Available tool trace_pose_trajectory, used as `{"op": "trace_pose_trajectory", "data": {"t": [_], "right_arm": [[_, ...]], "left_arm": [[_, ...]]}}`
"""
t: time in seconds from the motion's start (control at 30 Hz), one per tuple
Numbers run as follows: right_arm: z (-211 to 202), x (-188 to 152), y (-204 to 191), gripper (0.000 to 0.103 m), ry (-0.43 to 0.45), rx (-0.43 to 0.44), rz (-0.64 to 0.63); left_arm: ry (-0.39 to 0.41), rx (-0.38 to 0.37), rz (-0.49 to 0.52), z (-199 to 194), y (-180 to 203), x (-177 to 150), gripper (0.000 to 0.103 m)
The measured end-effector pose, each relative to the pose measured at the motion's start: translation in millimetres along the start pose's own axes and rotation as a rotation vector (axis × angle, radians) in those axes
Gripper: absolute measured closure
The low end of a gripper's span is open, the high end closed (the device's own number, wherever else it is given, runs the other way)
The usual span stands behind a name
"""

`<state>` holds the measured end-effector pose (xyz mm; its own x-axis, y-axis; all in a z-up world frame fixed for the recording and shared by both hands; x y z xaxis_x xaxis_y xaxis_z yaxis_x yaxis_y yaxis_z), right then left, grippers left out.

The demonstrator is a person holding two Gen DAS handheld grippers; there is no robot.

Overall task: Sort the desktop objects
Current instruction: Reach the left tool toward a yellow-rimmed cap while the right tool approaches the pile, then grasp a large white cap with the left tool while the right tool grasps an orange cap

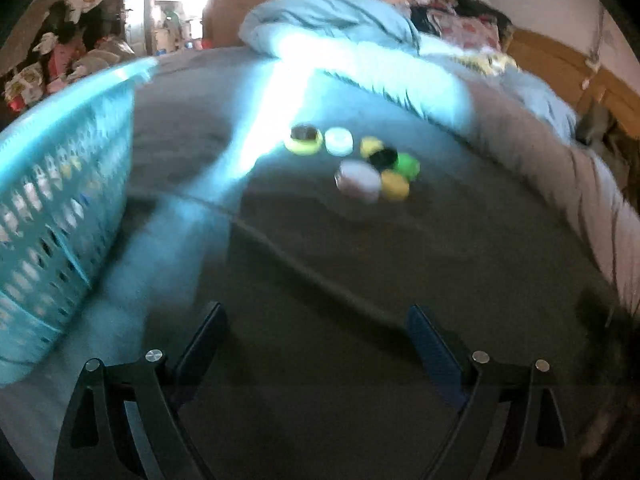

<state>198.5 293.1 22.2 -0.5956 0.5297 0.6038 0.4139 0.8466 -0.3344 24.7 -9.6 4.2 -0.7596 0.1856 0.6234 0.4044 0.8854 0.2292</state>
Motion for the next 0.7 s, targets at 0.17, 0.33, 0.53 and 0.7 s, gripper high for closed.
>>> {"op": "trace_pose_trajectory", "data": {"t": [0.17, 0.33, 0.53, 0.7], "right_arm": [[7, -3, -4, 0.006, -0.013, -0.026, -0.067], [8, -3, 1, 0.001, -0.021, -0.006, -0.074], [14, -5, -11, 0.0, -0.02, -0.003, -0.071], [15, -6, -13, 0.0, -0.021, -0.007, -0.073]], "left_arm": [[-0.023, 0.012, 0.064, 12, 12, 3, 0.0], [-0.041, 0.053, 0.091, 20, 17, 1, 0.0], [-0.045, 0.051, 0.082, 21, 18, 3, 0.0], [-0.002, 0.051, 0.062, 23, 22, 31, 0.0]]}}
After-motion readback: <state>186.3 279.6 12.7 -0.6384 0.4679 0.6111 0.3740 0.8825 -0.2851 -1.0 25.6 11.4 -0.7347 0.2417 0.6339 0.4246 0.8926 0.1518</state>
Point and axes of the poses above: each gripper's, at about its wrist camera, not at the fingertips, and z roughly the way its jaws point, y to its right, x to its top, the point moved 2 cm from there along z, roughly the way its jaws point, and after that the axes turned 11 degrees about -x, right-handed, at the moved point
